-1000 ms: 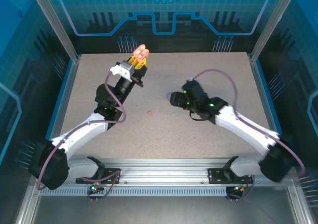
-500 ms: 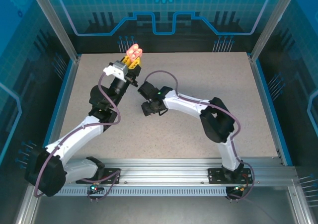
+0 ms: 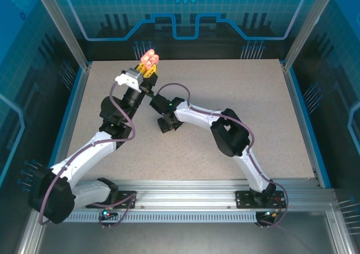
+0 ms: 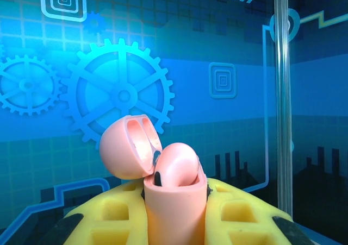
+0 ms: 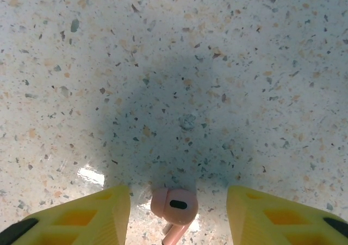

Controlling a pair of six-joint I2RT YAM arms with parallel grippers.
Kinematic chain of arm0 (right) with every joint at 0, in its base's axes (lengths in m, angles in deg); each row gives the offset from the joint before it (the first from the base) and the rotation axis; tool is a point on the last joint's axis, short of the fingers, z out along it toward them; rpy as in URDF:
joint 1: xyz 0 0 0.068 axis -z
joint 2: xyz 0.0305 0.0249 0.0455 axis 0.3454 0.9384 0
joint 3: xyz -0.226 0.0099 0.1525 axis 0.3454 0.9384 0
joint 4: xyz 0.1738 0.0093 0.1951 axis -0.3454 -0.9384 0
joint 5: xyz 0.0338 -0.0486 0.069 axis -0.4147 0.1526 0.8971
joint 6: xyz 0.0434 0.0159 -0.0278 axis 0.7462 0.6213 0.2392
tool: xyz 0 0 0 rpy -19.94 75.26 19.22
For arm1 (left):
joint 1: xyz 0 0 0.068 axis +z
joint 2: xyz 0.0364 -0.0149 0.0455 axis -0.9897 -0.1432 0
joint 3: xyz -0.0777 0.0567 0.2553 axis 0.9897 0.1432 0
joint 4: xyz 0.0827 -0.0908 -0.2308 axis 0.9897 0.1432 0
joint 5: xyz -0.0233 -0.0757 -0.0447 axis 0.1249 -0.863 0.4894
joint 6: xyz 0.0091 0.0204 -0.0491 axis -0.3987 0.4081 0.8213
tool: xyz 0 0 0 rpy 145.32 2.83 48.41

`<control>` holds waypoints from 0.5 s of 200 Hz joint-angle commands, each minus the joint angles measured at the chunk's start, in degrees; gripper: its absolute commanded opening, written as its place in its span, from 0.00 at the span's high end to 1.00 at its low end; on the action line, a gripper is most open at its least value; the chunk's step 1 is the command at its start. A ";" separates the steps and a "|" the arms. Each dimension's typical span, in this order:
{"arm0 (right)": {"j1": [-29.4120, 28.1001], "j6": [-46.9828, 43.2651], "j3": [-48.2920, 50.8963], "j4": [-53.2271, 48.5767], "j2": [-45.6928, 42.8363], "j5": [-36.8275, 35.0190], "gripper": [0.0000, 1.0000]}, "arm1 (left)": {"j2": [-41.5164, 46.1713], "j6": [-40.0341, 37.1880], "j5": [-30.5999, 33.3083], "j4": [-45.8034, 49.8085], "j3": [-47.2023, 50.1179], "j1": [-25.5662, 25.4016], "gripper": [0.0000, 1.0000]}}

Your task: Insert wireless bluetooth earbuds into charging case

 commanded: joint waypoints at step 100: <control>-0.21 1.67 -0.84 -1.91 3.85 -0.06 0.57 | 1.01 2.07 0.76 -2.15 1.16 0.76 1.00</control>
